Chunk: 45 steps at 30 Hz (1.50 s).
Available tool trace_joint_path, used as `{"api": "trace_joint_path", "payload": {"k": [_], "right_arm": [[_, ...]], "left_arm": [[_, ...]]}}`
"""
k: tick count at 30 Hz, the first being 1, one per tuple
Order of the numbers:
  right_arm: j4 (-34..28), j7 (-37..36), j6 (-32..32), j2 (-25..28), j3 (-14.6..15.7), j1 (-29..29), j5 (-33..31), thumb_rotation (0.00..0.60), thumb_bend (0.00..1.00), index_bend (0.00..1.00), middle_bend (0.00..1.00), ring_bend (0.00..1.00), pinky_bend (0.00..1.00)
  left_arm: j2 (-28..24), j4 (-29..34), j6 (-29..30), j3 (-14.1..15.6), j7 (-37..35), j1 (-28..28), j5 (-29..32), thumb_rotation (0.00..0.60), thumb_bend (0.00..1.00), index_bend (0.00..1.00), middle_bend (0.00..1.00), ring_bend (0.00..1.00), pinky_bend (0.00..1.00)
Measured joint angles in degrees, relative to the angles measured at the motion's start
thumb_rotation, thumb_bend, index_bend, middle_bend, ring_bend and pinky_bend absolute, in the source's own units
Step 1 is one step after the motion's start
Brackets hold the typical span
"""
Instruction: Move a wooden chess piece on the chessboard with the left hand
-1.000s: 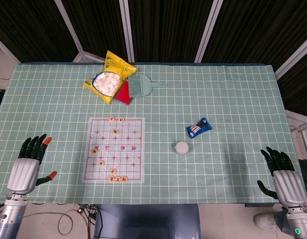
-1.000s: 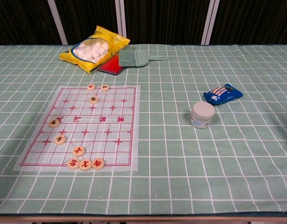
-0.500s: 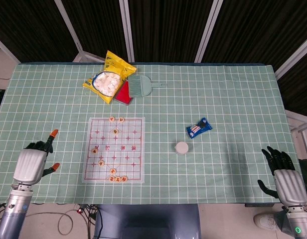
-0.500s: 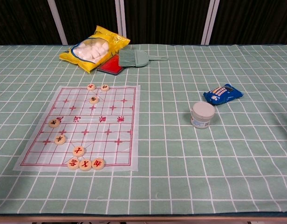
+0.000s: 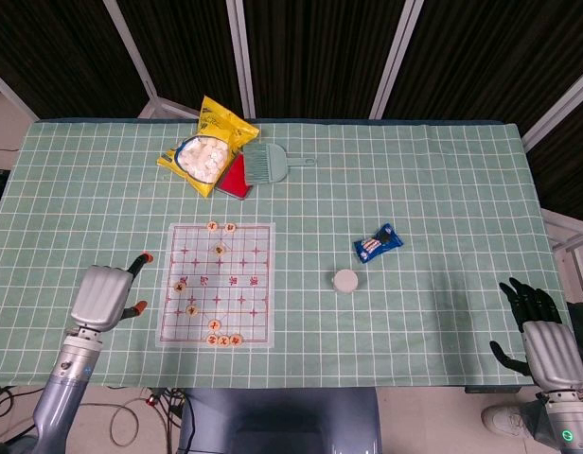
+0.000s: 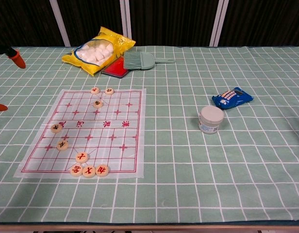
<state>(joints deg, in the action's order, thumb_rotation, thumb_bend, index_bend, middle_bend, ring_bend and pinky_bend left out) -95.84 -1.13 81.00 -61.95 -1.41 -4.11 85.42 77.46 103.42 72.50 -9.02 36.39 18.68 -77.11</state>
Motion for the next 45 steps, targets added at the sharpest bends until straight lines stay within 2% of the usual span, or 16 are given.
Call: {"api": "trace_joint_path", "payload": {"k": [9,16,25,45], "right_arm": [[-0.6,-0.5,-0.8,0.3,-0.1,-0.1,-0.8,0.600,0.34,0.00,0.00,0.00,0.00],[-1.0,-0.8,-1.5,0.4,-0.1,-0.3,-1.6,0.600,0.34,0.00,0.00,0.00,0.00],[-1.3,-1.5,-1.9,0.6,-0.3,-0.3,-2.1,0.600,0.34,0.00,0.00,0.00,0.00],[-1.9,-2.5,-2.7,1.0,-0.3,-0.4,-2.9,0.600,0.34,0.00,0.00,0.00,0.00]], "left_arm": [[0.9,3.3,-3.0,-0.1,6.5,2.8,4.7,0.600,0.11,0.36,1.00,0.91,0.95],[2.1,5.0,-4.5,1.3,10.4,4.5,8.2,0.600,0.11,0.37,1.00,0.92,0.95],[4.2,5.3,-4.2,3.0,12.4,5.6,10.1,0.600,0.12,0.38,1.00,0.93,0.96],[8.3,5.6,-3.2,3.9,15.6,8.6,13.2,0.600,0.12,0.40,1.00,0.94,0.97]]}}
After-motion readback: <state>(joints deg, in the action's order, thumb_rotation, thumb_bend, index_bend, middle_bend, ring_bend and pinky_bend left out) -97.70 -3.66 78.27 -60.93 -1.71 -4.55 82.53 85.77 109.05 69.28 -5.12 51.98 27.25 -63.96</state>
